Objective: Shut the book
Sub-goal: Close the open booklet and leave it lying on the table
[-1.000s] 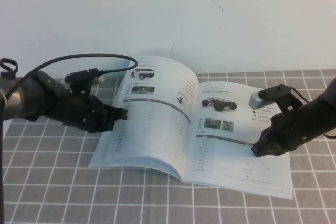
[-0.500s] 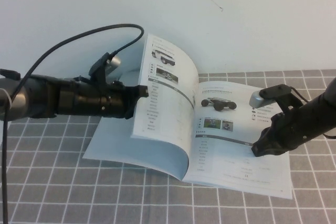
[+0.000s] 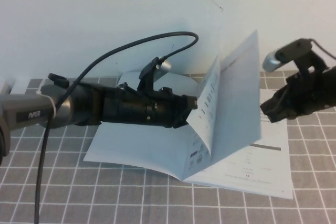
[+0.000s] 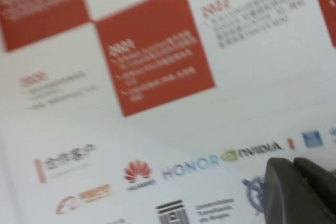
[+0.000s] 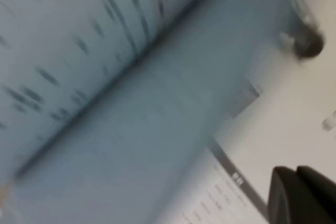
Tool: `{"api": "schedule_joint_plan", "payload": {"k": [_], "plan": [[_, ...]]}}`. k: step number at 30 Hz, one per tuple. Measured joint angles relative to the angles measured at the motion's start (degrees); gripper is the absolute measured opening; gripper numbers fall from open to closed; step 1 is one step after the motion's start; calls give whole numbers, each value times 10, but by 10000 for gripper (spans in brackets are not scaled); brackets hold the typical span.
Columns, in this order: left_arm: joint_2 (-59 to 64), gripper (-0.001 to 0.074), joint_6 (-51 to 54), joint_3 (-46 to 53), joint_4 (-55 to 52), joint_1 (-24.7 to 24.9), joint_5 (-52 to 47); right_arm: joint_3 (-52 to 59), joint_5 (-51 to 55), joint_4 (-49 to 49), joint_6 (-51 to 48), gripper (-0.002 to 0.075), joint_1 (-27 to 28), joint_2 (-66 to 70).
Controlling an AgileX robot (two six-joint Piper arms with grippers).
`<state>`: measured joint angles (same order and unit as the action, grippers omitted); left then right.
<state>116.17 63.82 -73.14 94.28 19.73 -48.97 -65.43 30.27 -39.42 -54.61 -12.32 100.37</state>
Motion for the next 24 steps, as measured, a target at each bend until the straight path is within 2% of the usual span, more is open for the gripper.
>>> {"api": "schedule_joint_plan", "payload": {"k": [7,12,18,24], "plan": [[0,-4,16,0,-1,25,18,-12,3,-24,-13,-3,0,-125],[0,-4,25,0,-19,26,51,-21,41,-80,-49,-3,0,-125],[-24,-4,-25,-24,-160,26,115,-21,95,-187,-137,-3,-1,-65],[-44,-4,-96,-72,-284,25,86,-25,100,-322,-248,-3,-1,-46]]}}
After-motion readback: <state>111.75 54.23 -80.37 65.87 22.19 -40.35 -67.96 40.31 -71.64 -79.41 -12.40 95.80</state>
